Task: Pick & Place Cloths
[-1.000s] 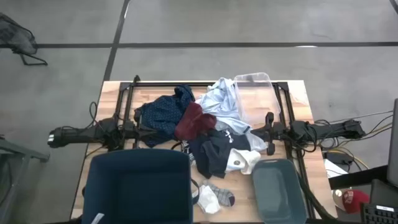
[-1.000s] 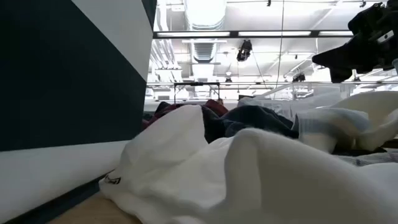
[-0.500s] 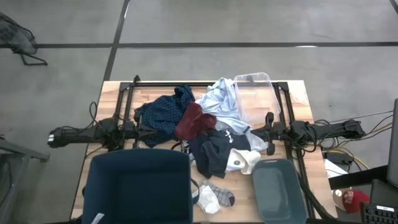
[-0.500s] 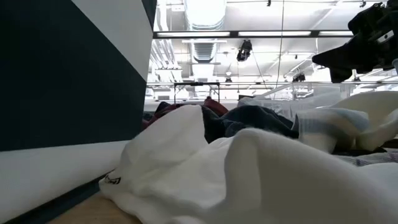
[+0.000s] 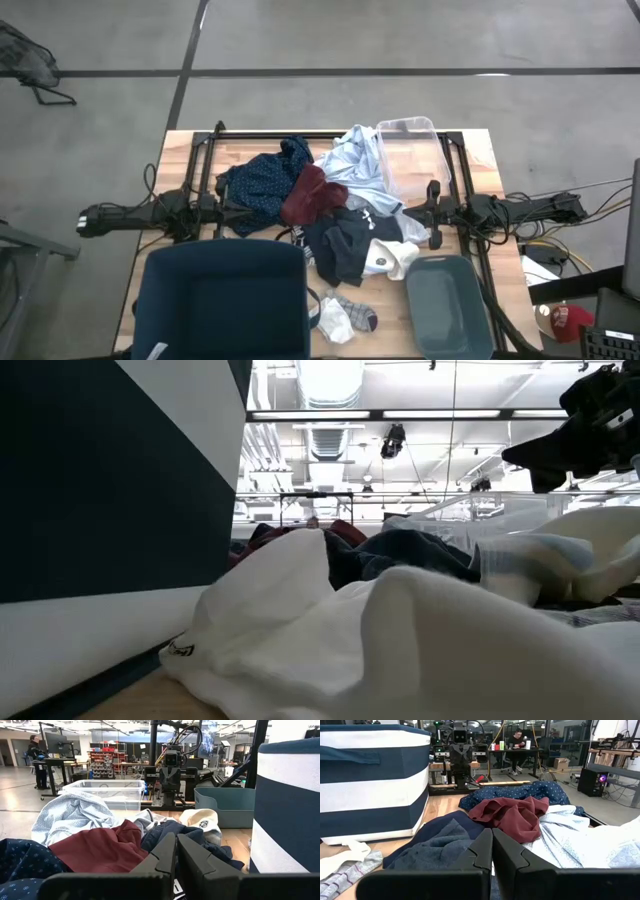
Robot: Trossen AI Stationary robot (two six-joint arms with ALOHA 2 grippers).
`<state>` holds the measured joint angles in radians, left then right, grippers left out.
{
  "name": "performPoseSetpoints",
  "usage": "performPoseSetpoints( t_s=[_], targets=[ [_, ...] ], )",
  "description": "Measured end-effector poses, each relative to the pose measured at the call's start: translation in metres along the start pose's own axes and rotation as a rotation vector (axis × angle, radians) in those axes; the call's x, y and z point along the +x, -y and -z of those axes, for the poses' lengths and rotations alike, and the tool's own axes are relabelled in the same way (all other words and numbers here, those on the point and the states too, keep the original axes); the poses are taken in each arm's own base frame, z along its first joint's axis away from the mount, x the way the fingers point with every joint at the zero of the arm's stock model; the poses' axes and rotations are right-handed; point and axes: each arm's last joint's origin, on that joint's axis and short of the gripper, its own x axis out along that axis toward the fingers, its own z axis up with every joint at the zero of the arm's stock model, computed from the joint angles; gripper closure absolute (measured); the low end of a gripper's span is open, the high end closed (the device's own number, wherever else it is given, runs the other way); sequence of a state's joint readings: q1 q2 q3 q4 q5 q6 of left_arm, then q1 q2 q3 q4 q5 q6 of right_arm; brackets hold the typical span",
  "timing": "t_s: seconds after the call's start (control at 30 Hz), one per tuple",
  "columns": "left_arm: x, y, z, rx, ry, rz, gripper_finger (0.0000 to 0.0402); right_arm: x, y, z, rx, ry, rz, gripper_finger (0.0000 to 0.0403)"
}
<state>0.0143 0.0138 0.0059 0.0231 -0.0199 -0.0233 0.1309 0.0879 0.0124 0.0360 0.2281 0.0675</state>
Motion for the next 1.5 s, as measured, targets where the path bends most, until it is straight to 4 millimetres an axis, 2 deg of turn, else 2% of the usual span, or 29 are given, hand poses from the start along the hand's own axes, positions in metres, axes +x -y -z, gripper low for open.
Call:
performPoseSetpoints(
  t_s=[0.5, 0.93, 1.33, 1.5],
  targets=[
    [0.000, 0.000, 0.000, 0.000, 0.000, 0.000, 0.0378, 0.000, 0.000, -0.001, 0.003, 0.012, -0.001, 0.0394],
    [0.000, 0.000, 0.000, 0.000, 0.000, 0.000, 0.0378, -0.001, -0.001, -0.010, 0.028, 0.102, -0.007, 0.0394],
    [0.000, 0.000, 0.000, 0.000, 0.000, 0.000, 0.0378, -0.006, 0.000, -0.033, 0.019, 0.343, 0.025, 0.0394],
    [0.000, 0.000, 0.000, 0.000, 0.000, -0.001, 0.0378, -0.006, 0.000, -0.035, 0.007, 0.361, 0.027, 0.0394]
  ],
)
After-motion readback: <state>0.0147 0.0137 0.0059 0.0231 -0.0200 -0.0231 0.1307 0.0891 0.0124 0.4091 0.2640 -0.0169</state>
